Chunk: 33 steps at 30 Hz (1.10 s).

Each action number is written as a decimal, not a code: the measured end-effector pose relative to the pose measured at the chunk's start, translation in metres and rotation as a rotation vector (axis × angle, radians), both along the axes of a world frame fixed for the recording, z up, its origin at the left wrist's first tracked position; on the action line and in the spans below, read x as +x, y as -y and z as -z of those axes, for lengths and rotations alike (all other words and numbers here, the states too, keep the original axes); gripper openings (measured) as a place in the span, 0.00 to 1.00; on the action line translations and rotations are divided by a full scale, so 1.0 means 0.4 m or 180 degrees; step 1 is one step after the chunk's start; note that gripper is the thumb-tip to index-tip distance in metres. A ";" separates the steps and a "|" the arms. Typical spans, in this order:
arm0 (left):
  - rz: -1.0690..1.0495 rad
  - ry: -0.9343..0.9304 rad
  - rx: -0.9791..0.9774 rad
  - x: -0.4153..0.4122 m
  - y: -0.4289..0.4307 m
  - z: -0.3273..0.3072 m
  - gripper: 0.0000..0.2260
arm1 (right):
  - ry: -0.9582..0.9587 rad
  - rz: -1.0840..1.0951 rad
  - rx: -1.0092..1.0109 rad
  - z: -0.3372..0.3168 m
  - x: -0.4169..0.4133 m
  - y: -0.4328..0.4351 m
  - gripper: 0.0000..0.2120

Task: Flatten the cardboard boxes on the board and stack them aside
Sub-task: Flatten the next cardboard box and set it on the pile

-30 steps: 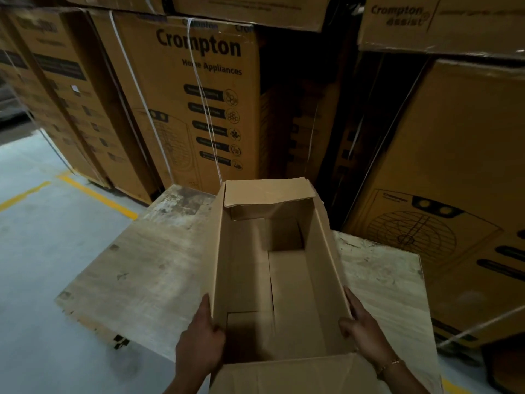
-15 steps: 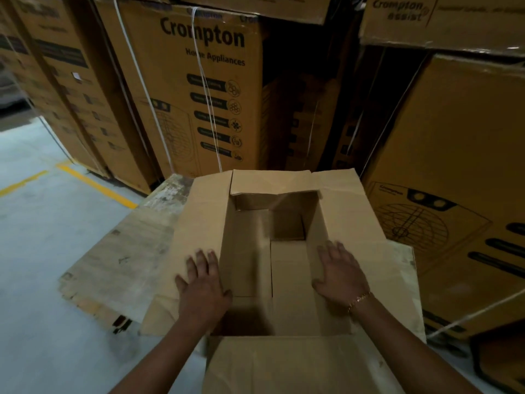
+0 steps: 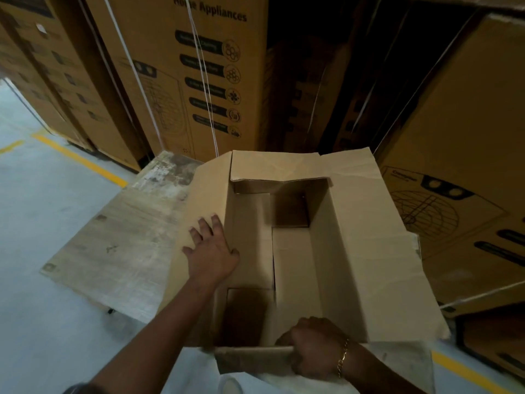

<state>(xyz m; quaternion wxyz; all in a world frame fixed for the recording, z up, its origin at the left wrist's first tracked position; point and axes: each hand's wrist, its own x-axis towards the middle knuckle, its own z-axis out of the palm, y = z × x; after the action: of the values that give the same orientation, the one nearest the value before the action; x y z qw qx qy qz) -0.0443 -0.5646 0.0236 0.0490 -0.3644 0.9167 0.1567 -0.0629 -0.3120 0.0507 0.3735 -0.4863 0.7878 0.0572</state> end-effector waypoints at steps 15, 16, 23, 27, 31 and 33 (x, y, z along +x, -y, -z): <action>-0.0171 -0.0407 0.0354 -0.159 0.089 -0.013 0.36 | 0.0319 0.1779 -0.0418 0.085 -0.405 0.291 0.40; -0.0174 -0.0424 0.0349 -0.157 0.091 -0.014 0.36 | -0.0525 0.1628 -0.0633 0.091 -0.454 0.329 0.38; -0.0152 -0.0376 0.0443 -0.153 0.113 -0.001 0.40 | -0.2648 0.1543 -0.1511 -0.005 -0.771 0.478 0.38; -0.0134 -0.0448 0.0477 -0.160 0.108 0.004 0.40 | -0.2194 0.1400 -0.0826 0.019 -0.887 0.495 0.39; -0.0093 -0.0550 0.0420 -0.161 0.103 0.015 0.39 | -0.2160 0.1356 -0.0832 0.073 -0.907 0.497 0.34; -0.0095 -0.0567 0.0420 -0.162 0.105 0.018 0.40 | -0.2229 0.1415 -0.0945 0.080 -0.912 0.503 0.28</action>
<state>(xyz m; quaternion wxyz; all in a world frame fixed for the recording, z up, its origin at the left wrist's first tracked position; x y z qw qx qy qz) -0.1091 -0.6066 0.0163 -0.0111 -0.3586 0.8995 0.2492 -0.4279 -0.5132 0.0188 0.0133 -0.3047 0.9521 0.0231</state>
